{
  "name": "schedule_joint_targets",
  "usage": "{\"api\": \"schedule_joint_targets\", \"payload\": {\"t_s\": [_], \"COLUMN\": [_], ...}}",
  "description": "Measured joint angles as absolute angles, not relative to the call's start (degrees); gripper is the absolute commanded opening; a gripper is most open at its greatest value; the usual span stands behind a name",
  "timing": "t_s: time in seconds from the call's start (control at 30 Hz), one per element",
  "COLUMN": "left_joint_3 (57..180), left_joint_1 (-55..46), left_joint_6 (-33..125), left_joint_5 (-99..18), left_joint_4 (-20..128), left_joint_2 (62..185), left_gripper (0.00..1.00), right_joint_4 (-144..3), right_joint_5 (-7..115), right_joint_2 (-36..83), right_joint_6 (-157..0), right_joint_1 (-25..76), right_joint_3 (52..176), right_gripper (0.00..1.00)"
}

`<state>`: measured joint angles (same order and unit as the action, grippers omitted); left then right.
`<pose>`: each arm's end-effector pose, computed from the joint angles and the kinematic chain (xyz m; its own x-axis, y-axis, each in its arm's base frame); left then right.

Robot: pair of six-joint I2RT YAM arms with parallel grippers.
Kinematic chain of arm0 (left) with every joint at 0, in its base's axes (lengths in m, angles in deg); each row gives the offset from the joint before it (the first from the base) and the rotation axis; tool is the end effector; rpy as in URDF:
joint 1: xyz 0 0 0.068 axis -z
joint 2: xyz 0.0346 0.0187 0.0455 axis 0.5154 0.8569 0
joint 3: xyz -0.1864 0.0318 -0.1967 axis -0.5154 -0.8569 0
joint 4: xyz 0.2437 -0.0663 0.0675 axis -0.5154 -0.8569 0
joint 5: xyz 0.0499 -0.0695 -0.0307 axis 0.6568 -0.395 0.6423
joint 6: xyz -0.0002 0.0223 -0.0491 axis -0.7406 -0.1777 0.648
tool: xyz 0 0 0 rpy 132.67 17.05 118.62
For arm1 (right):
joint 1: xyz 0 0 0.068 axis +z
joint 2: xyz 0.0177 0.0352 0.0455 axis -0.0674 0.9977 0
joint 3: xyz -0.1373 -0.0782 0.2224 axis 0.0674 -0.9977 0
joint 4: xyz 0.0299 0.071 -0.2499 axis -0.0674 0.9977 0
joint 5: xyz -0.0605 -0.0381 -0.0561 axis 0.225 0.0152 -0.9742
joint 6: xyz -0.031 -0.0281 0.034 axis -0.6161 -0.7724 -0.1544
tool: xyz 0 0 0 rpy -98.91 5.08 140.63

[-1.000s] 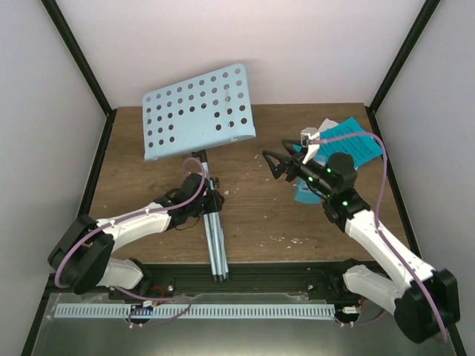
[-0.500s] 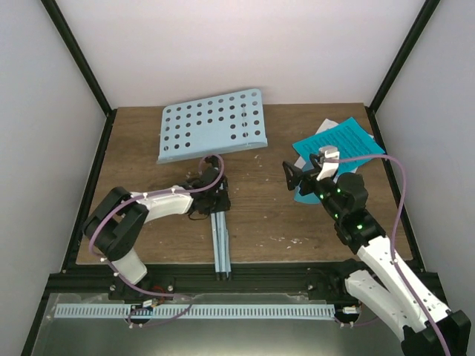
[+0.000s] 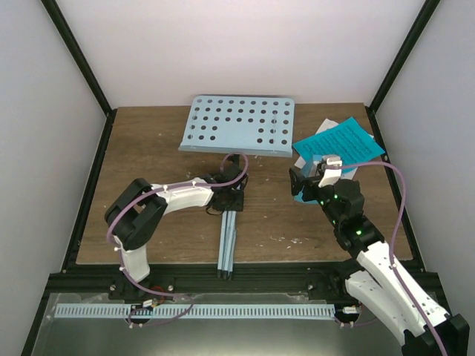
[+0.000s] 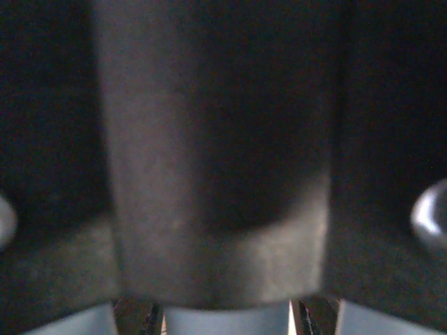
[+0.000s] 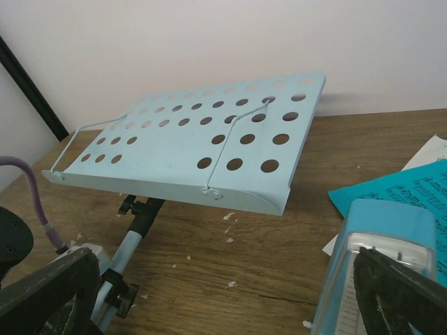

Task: Pack up the instrument practice props

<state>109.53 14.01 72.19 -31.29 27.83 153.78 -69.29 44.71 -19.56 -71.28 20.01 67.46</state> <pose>0.2521 -0.2515 0.1461 -0.9412 0.0842 -0.3272 0.1657 0.9591 -0.2297 0.1564 0.0678 0.2767 -0.2554 0.1565 -0.9541 -0.3182 0.9182 0.2358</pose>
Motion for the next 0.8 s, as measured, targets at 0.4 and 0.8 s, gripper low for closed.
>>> {"api": "schedule_joint_targets", "payload": {"t_s": [0.4,0.8], "left_joint_3": [110.58,107.71], "left_joint_1": [14.58,13.62], "left_joint_6": [65.00,57.66], "left_joint_5": [-19.42,-24.60], "left_joint_4": [38.00,42.26], "left_joint_2": [156.78,143.33], "left_gripper": [0.84,0.92], "right_joint_4": [-69.25,-68.02], "right_joint_5": [42.76,45.16], "right_joint_2": [-20.24,-17.24], "right_joint_6": [-70.49,-71.83], "right_joint_1": [20.01,19.99], "right_joint_3": [67.44,71.98], "right_gripper": [1.00,1.00]}}
